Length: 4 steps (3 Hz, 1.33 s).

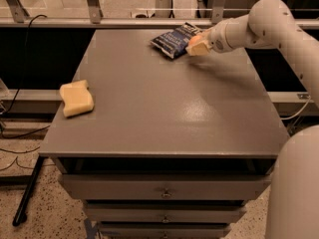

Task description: Move orange near blue chip bag

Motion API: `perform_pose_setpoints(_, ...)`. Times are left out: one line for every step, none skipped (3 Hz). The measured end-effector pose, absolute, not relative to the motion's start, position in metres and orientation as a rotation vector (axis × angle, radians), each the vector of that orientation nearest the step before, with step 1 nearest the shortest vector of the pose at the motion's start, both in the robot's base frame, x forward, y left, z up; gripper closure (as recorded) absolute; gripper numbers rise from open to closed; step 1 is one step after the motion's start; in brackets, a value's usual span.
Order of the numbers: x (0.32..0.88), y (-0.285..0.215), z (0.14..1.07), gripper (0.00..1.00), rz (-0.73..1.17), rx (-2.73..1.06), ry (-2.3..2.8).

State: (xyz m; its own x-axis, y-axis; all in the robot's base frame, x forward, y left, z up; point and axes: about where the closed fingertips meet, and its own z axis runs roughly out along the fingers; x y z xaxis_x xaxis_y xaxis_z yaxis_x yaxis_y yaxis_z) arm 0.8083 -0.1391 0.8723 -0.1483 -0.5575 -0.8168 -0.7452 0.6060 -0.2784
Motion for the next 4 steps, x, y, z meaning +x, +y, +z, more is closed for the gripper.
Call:
perform_pose_setpoints(0.8166,-0.1319,0.8673,0.51,0.257,-1.053,1.831)
perform_pose_setpoints(0.8194,-0.1299,0.8639,0.28,0.267,-1.05,1.838)
perform_pose_setpoints(0.8215,-0.1281,0.8625,0.04,0.274,-1.052,1.841)
perform_pose_setpoints(0.8214,-0.1276,0.8614,0.0,0.281,-1.054,1.842)
